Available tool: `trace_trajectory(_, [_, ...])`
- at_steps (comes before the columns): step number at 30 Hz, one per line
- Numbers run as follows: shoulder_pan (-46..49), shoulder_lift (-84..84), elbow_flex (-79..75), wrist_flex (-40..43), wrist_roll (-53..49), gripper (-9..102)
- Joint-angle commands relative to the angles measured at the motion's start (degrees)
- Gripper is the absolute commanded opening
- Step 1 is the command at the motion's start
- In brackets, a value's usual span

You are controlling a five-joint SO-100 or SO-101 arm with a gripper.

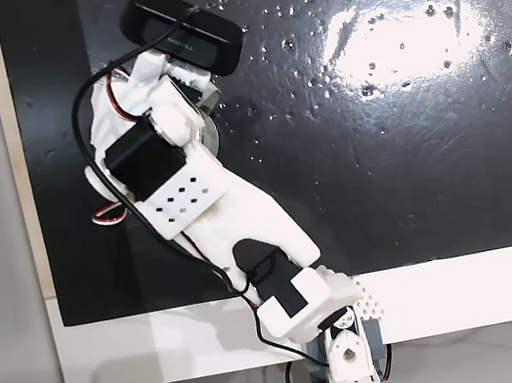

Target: Grasp a pengrip and put it in the cup.

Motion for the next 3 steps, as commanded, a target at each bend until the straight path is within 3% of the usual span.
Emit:
trace_trajectory(1, [0.5, 2.0, -2.9, 0.9, -0.5, 23])
trace_trajectory(3, [0.5, 2.0, -2.8, 0.9, -0.6, 23])
